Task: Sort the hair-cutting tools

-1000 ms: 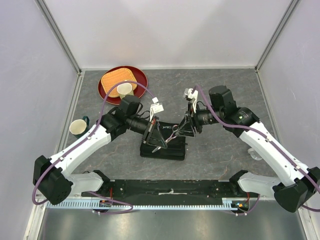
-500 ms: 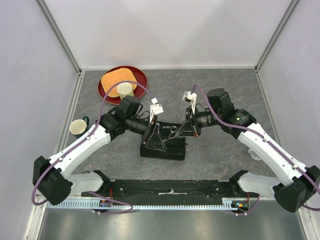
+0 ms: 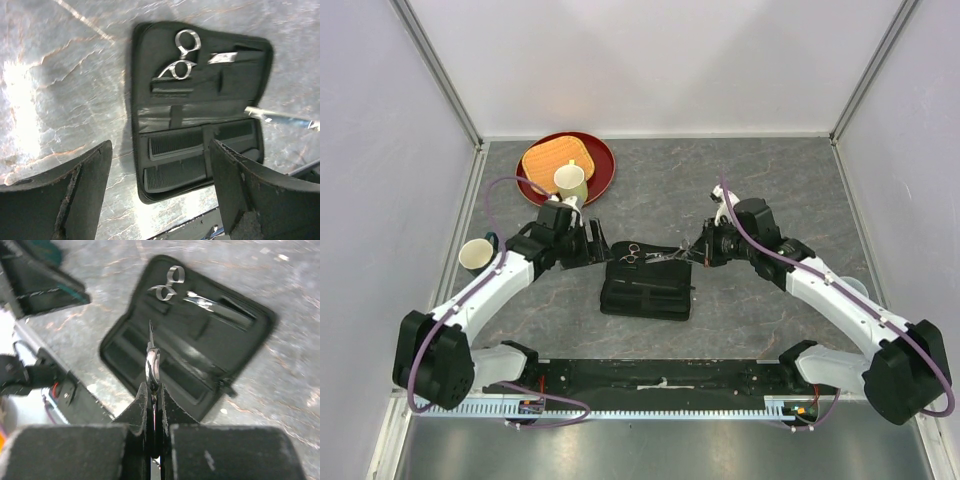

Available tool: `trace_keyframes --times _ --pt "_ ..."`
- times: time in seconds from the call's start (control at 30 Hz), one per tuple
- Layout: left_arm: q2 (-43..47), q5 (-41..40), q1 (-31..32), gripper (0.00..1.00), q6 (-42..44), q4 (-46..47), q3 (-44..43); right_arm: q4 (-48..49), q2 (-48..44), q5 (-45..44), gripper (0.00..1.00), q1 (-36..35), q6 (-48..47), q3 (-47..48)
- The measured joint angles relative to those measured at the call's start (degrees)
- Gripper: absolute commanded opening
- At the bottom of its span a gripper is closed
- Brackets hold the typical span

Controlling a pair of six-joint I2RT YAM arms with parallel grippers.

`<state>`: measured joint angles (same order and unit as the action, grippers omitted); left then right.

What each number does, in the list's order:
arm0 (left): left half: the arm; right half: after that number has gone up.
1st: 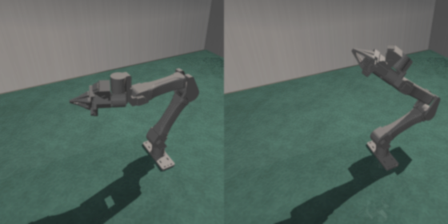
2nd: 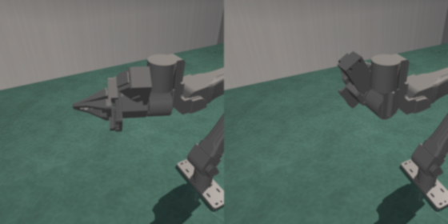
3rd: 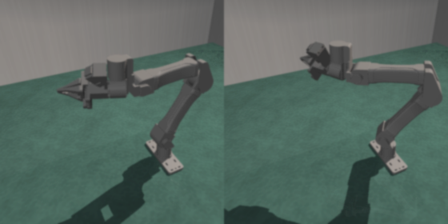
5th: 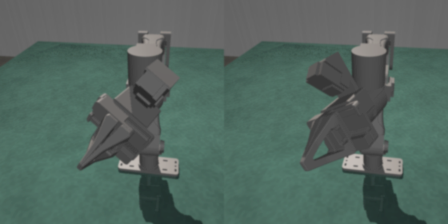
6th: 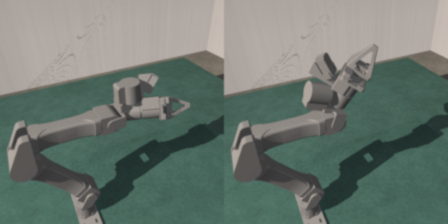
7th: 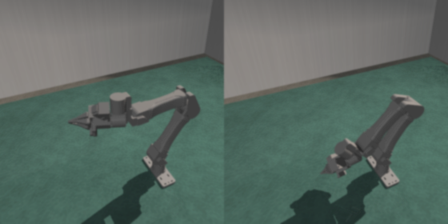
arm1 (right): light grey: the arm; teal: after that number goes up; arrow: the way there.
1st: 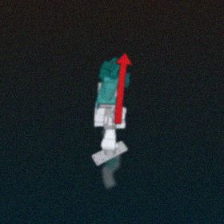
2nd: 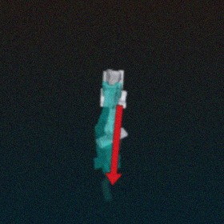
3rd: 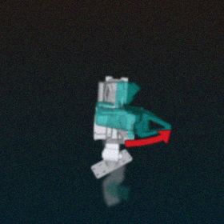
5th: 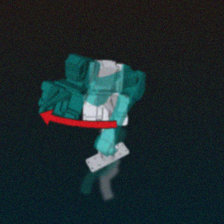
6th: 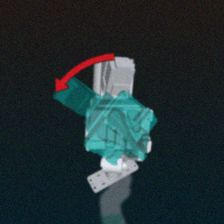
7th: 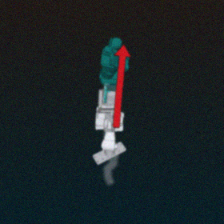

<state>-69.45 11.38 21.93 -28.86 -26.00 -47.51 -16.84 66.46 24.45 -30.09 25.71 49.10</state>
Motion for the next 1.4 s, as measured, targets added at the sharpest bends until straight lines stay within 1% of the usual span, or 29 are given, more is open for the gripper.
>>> trace_keyframes --times 0.1,0.17,0.37,0.5,0.67,0.83,1.03,1.23,1.33,1.37,1.4 --pt "-1.6 -2.5 0.3 0.82 -3.0 1.4 2.8 4.2 -0.1 -4.5 0.0 1.6 3.9 -5.7" --pt "-3.2 -3.4 0.3 0.81 -4.7 3.0 4.0 6.8 -0.1 -5.9 0.0 3.3 6.2 -9.4" --pt "-8.2 -2.9 0.3 0.78 -6.7 8.3 4.7 10.4 -0.8 -5.2 0.0 9.6 9.1 -15.3" --pt "-10.9 -1.7 0.3 0.78 -7.6 12.0 5.2 12.9 -1.1 -3.3 0.0 10.7 9.3 -16.5" --pt "-12.0 -0.6 0.3 0.78 -8.5 15.7 6.3 16.0 -1.2 -0.7 0.0 10.9 9.7 -17.7" --pt "-14.0 0.6 0.3 0.78 -8.9 18.7 6.3 17.0 -1.2 0.7 0.0 10.9 10.1 -17.9" --pt "-15.5 1.3 0.3 0.78 -9.3 20.3 6.3 17.0 -1.0 1.0 0.0 11.0 9.7 -18.1" --pt "-16.9 2.3 0.3 0.77 -9.6 21.3 6.3 14.6 0.4 1.0 0.0 11.0 8.5 -18.1" --pt "-17.5 2.6 0.3 0.73 -9.8 21.8 6.3 14.3 0.9 1.4 0.0 11.1 8.3 -18.1" --pt "-17.6 2.8 0.3 0.68 -9.9 21.9 6.3 14.4 1.0 1.5 0.0 11.2 8.3 -18.1" --pt "-17.8 2.8 0.3 0.66 -9.9 22.0 6.3 14.5 1.1 1.7 0.0 11.2 8.3 -18.1"
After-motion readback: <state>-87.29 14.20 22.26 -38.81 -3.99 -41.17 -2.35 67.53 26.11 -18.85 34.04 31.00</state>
